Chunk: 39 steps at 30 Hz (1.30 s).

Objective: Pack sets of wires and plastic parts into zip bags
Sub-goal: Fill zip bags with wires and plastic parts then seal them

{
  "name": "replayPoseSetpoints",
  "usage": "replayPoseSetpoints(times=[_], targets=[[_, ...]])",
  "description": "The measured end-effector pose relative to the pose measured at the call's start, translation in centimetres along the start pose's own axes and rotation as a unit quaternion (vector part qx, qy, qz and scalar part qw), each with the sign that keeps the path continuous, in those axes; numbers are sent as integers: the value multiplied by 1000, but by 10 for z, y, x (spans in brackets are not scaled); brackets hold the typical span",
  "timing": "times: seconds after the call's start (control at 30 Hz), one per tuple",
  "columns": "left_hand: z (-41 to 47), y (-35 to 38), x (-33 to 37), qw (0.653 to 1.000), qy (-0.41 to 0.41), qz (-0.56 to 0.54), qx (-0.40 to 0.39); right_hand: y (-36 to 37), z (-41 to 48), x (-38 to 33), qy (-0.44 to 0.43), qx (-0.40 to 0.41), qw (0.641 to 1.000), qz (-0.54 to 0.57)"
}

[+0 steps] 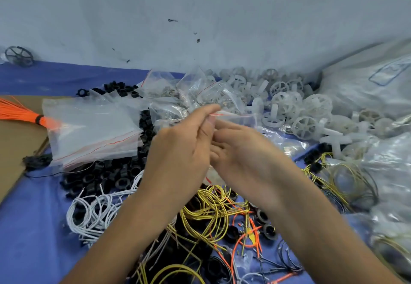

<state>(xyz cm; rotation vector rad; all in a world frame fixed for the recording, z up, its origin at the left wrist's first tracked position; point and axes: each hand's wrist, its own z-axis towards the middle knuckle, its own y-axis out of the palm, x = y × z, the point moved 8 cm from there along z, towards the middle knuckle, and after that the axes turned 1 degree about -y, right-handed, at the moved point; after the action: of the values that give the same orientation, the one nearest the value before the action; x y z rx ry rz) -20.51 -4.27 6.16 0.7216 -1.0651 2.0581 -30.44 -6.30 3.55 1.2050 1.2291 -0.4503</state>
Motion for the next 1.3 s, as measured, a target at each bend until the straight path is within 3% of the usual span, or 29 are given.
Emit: replayPoseSetpoints(times=[0.1, 0.17, 0.23, 0.27, 0.33, 0.37, 0.47, 0.67, 0.77, 0.8, 1.0, 1.1, 1.17, 1.2, 1.3], targets=[[3, -6, -4, 1000, 2, -19, 14, -9, -35, -26, -87, -73, 989, -99], [4, -8, -3, 1000, 5, -8, 17, -41, -55, -46, -164, -1, 955, -248], [4, -9, -4, 1000, 2, -6, 20, -86, -63, -59, -195, 121, 868, -440], [4, -9, -4, 1000, 3, -5, 20, -107, -60, -58, -169, 156, 798, -557], [3, -10, -4, 1000, 4, -4, 22, -142, -53, -41, -39, 149, 660, -735], [4, -9, -4, 1000, 4, -5, 22, -155, -52, -27, 16, 125, 629, -767], [4, -8, -6, 1000, 1, -6, 21, -165, -56, 3, 72, 76, 640, -761], [3, -6, -5, 1000, 0, -15, 11, -142, -44, 8, -24, 102, 606, -789], [2, -3, -5, 1000, -1, -23, 2, -141, -32, 25, 40, 97, 522, -847], [1, -3, -4, 1000, -1, -27, 2, -142, -29, 27, 45, 101, 515, -850], [3, -6, -6, 1000, -2, -28, 9, -170, -38, -3, 7, 175, 640, -748], [3, -5, -6, 999, -2, -32, 7, -183, -48, -19, -39, 237, 730, -640], [2, -4, -5, 999, -3, -34, 4, -186, -52, -17, -35, 226, 746, -626], [2, -4, -5, 999, -3, -34, 3, -185, -52, -12, -18, 200, 721, -663], [2, -4, -5, 999, -5, -34, 5, -182, -59, 17, 80, 85, 588, -801]])
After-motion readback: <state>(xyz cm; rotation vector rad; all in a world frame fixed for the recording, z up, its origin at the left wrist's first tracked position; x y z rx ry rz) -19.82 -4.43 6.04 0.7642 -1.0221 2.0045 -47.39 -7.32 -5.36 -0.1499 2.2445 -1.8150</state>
